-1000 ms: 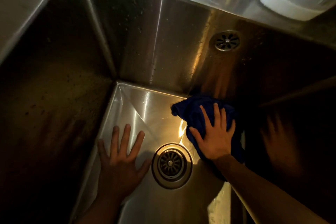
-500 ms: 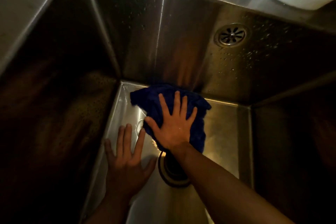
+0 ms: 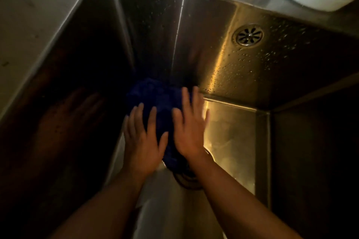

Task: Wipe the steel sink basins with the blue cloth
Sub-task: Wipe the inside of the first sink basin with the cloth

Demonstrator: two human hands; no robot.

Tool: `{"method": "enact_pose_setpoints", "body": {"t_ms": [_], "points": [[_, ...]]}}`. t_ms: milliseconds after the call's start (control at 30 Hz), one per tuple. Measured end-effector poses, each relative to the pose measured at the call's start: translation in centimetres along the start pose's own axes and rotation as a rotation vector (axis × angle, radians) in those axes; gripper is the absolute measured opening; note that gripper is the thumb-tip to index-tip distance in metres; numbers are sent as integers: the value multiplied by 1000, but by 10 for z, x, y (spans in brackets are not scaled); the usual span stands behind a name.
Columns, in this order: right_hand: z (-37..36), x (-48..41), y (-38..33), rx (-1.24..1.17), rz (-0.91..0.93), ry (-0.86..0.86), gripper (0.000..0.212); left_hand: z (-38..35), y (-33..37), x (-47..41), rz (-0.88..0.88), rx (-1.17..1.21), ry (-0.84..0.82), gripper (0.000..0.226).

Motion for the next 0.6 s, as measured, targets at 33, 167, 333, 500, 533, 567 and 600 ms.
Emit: {"method": "enact_pose_setpoints", "body": {"t_ms": [33,167,333,500,533,567,600], "points": [[19,16,22,122,-29,40,55,-2,4,-14,-38,-52,-45,72],[63,81,114,460,-176,-70,59,-32,6,-58,-121,-237,-293,87],[57,112,152,547,-169,-168,59,-61,14,-67,-130,-256,-368,86],[58,110,151,561,-158,-152,58,-64,12,-64,-163,-264,-435,81],[59,110,151,555,-160,-147,58,-64,11,-60,-190,-277,-464,81],[58,111,150,551,-159,-144,57,-64,9,-53,-213,-292,-499,81],[58,111,150,551,-156,-143,57,-64,7,-43,-228,-305,-536,81]]}}
Point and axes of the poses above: each hand's wrist, its own x-axis away from the middle knuckle, its own z-axis out of the back of the hand, y = z × x, the point moved 9 cm from there along -x, towards the middle knuckle, and after that the axes turned 3 degrees about -x, right-handed, at the moved point
